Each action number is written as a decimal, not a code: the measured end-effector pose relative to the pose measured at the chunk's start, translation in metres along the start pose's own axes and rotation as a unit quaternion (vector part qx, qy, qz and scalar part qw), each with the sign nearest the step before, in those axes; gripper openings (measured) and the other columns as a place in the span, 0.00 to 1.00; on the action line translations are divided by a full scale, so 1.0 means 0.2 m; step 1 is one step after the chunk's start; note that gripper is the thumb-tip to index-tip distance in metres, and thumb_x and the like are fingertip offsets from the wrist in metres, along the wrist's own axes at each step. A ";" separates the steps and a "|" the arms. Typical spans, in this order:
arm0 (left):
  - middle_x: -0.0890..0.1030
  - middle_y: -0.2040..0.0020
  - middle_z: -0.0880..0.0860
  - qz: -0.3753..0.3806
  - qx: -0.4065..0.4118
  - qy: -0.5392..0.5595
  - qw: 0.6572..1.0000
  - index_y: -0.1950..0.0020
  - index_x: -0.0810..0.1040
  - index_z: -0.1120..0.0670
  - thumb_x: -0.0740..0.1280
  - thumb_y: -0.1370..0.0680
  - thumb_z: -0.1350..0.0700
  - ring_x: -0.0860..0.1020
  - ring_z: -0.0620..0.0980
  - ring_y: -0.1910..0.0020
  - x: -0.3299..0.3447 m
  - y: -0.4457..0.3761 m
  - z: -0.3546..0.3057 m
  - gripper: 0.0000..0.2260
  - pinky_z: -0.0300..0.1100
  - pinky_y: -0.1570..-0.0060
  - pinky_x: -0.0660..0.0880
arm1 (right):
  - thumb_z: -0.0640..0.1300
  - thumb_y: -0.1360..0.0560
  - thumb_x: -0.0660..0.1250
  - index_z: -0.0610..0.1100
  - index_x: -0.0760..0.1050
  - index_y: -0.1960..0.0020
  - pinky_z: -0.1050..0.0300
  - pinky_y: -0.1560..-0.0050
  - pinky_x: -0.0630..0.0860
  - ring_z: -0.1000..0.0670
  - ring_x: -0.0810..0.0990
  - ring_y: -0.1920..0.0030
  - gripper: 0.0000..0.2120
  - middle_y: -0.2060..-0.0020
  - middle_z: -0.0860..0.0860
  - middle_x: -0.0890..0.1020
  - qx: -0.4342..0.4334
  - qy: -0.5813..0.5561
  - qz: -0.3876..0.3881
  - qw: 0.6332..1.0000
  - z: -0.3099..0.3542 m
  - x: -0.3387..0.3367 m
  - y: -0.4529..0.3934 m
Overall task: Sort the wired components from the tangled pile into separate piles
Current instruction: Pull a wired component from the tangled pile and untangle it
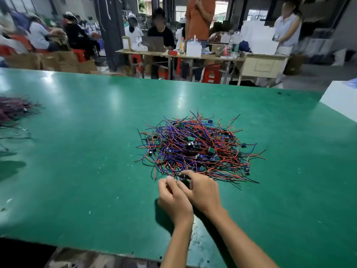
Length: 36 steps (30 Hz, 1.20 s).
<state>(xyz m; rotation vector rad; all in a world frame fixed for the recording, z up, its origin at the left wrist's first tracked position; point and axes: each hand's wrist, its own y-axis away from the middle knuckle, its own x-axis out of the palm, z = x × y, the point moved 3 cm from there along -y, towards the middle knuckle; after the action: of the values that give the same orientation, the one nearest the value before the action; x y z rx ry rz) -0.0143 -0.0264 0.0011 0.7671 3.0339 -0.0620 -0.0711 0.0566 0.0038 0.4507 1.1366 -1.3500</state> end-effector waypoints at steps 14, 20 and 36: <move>0.85 0.51 0.42 0.322 0.030 0.064 0.944 0.49 0.84 0.46 0.64 0.20 0.41 0.82 0.44 0.49 0.10 0.08 0.00 0.13 0.45 0.47 0.78 | 0.46 0.22 0.70 0.58 0.76 0.38 0.71 0.60 0.72 0.61 0.79 0.59 0.14 0.48 0.66 0.81 -0.060 -0.188 -0.171 0.965 -0.13 -0.20 0.22; 0.86 0.46 0.49 0.370 0.030 0.123 0.920 0.42 0.84 0.52 0.69 0.20 0.63 0.84 0.49 0.45 0.09 0.05 0.00 0.11 0.40 0.48 0.80 | 0.35 0.26 0.66 0.61 0.73 0.30 0.63 0.45 0.78 0.59 0.82 0.45 0.30 0.37 0.66 0.79 -0.032 -0.229 -0.101 0.968 -0.17 -0.22 0.28; 0.86 0.59 0.51 0.358 -0.002 0.164 0.919 0.52 0.86 0.56 0.68 0.23 0.54 0.81 0.43 0.62 0.07 0.06 -0.01 0.09 0.34 0.58 0.77 | 0.43 0.20 0.70 0.57 0.81 0.46 0.62 0.61 0.72 0.51 0.75 0.62 0.09 0.53 0.57 0.80 0.005 -0.316 -0.079 0.945 -0.22 -0.20 0.22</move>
<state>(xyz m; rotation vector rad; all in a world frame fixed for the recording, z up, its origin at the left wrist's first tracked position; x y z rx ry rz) -0.0207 -0.0097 0.0016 1.9987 2.7920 0.0905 -0.0410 0.1250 0.0035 -0.0807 0.6375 -1.4920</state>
